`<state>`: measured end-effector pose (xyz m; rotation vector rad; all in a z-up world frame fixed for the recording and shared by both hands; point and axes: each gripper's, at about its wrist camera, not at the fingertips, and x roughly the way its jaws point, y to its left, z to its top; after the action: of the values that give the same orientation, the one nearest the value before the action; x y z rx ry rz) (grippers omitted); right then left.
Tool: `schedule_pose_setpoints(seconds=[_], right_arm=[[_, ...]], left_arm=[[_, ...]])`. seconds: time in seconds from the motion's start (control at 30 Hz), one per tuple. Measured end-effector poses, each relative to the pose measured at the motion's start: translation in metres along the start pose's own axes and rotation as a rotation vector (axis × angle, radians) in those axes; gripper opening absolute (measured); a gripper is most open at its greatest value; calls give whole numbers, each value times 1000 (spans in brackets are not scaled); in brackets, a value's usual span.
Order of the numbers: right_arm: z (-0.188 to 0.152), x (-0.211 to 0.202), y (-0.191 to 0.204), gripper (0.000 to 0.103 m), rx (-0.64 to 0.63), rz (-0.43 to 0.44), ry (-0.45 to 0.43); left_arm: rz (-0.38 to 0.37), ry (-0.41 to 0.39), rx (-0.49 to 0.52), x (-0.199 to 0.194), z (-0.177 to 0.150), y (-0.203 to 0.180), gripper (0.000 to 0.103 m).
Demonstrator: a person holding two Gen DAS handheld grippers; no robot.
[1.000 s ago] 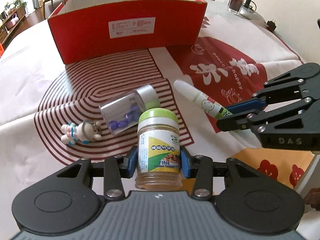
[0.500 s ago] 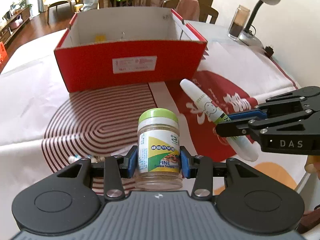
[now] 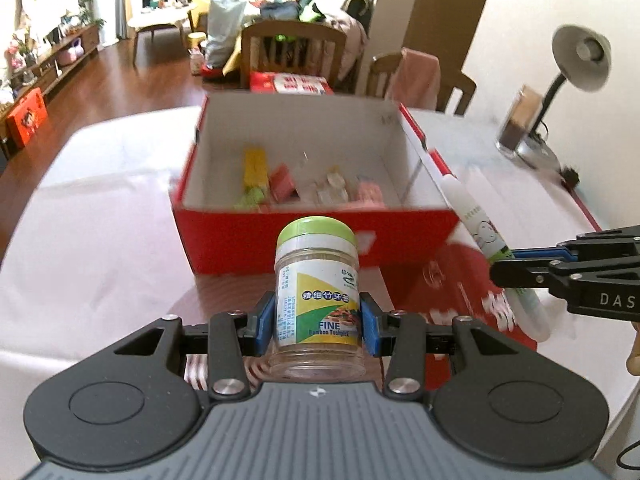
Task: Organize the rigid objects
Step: 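Carry the spice jar and glue stick into the red shoebox with both tools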
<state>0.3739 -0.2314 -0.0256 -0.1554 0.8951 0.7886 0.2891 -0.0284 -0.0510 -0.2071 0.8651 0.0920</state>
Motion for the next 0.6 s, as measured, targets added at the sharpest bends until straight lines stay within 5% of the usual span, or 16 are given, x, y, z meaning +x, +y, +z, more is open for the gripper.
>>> schedule_pose_setpoints(seconds=[0.6], right_arm=[[80,27,-13,17,43,-72,-67]], left_arm=[[74,-54,66,24,88,11,43]])
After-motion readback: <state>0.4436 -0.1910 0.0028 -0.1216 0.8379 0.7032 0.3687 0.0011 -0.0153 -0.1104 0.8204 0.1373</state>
